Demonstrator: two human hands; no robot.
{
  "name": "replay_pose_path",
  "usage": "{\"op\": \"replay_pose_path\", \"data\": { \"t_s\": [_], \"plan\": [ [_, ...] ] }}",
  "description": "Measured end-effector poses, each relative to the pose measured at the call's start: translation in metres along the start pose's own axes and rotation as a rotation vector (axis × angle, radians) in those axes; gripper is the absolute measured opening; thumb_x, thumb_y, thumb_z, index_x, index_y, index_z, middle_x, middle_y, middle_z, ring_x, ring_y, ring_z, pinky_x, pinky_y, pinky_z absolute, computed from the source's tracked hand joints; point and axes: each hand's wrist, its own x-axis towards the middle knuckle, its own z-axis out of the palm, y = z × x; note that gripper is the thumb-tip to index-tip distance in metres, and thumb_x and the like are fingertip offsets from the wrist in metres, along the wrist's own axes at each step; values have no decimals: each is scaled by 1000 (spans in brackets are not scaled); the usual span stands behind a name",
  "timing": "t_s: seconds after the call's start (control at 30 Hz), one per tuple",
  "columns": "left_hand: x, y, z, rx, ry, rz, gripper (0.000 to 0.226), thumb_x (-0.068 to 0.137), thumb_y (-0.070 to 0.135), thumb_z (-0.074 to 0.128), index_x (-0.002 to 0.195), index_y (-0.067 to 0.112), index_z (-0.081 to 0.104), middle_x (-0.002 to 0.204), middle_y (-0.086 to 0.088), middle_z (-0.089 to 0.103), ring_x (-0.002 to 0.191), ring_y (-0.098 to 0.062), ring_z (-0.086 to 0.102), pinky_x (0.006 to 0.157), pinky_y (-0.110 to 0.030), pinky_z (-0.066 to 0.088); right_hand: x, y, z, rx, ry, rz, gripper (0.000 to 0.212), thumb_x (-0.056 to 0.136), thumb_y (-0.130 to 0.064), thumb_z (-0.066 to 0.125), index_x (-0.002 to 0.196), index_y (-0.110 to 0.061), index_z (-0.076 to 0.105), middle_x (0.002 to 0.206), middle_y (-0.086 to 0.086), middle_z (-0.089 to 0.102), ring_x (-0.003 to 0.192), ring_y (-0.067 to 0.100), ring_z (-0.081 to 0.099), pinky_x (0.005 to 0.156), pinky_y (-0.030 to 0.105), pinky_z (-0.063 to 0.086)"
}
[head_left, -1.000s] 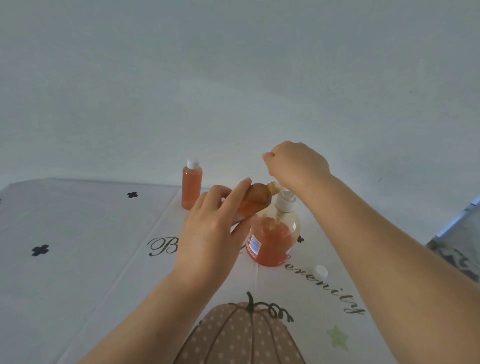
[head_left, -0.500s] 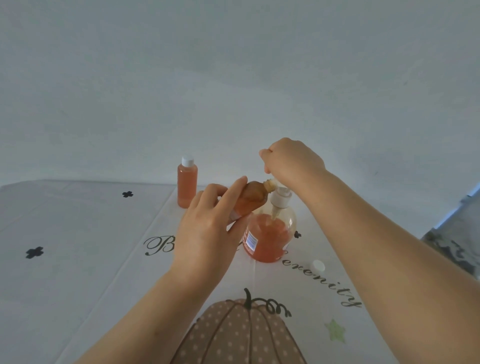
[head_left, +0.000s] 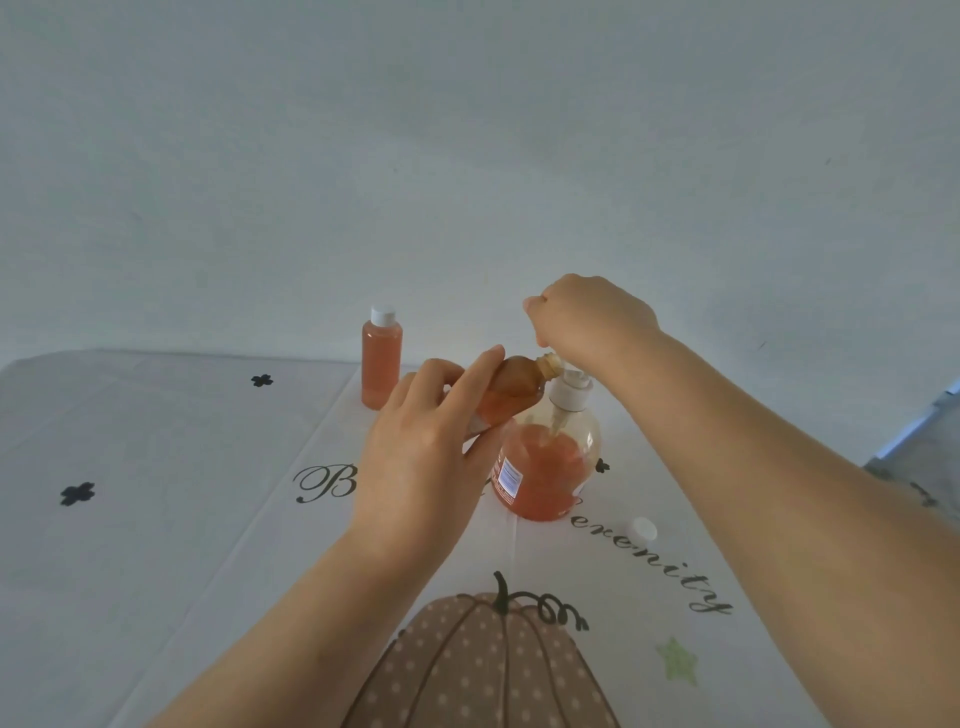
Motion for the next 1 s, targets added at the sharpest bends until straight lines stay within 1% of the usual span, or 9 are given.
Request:
{"op": "replay_pose_path", "data": {
  "t_s": [0.1, 0.2, 0.3, 0.4, 0.53, 0.63, 0.83, 0.93, 1.0],
  "plan": [
    [0, -3, 3, 4, -14, 7, 53, 81, 21, 76, 130, 19, 58, 99, 0, 59, 86, -21, 57, 65, -37, 50, 2, 4, 8, 58, -9, 24, 32, 93, -24, 36, 84, -13, 65, 83, 3, 63, 65, 21, 52, 53, 27, 30],
    [-2, -2, 2, 2, -19, -2, 51, 82, 21, 75, 130, 19, 58, 99, 0, 59, 87, -20, 57, 66, -37, 50, 2, 4, 10, 94, -19, 38, 36, 94, -26, 34, 90, -14, 68, 87, 3, 66, 70, 22, 56, 53, 27, 31],
    [-2, -1, 0, 8, -22, 0, 52, 82, 22, 75, 131, 20, 57, 100, 1, 59, 88, -20, 56, 67, -37, 50, 0, 5, 9, 100, -15, 26, 38, 95, -28, 33, 90, -14, 68, 86, 3, 65, 68, 22, 55, 54, 27, 31],
    [-1, 1, 0, 2, -6, -6, 53, 81, 23, 76, 131, 20, 58, 98, 1, 58, 87, -19, 55, 65, -35, 49, -2, 5, 1, 82, 22, -1, 37, 96, -29, 32, 85, -14, 64, 80, 3, 63, 62, 20, 52, 53, 27, 30],
    [1, 2, -1, 2, 6, -10, 54, 80, 23, 77, 130, 20, 58, 97, 1, 58, 85, -18, 55, 61, -33, 49, -6, 4, -8, -40, 83, -44, 39, 99, -32, 30, 70, -15, 48, 71, 1, 54, 58, 18, 46, 51, 26, 27],
    [1, 0, -2, 7, 10, 0, 53, 80, 25, 76, 130, 20, 59, 97, 1, 59, 84, -18, 55, 61, -34, 49, -7, 2, -9, -86, 79, -46, 38, 100, -31, 30, 70, -16, 48, 72, 0, 52, 59, 17, 46, 52, 26, 28],
    [2, 1, -2, 8, 16, -5, 53, 81, 26, 75, 131, 19, 58, 97, 1, 59, 84, -17, 54, 63, -33, 49, -8, -2, -7, -101, 93, -37, 37, 100, -30, 30, 70, -17, 47, 72, 1, 50, 60, 17, 44, 52, 26, 28],
    [1, -1, -1, -2, 6, -3, 52, 81, 25, 75, 130, 19, 59, 98, 1, 59, 85, -18, 55, 65, -34, 50, -8, -2, -2, -97, 89, -31, 35, 100, -26, 32, 68, -18, 45, 72, 1, 50, 62, 19, 46, 56, 29, 31],
    [1, -2, 0, -6, -5, -1, 53, 80, 24, 76, 130, 19, 58, 98, 1, 59, 86, -19, 56, 66, -36, 50, -8, -1, 2, -84, 75, -18, 34, 99, -23, 33, 67, -17, 43, 72, 1, 49, 60, 18, 44, 56, 30, 31]
  ]
}}
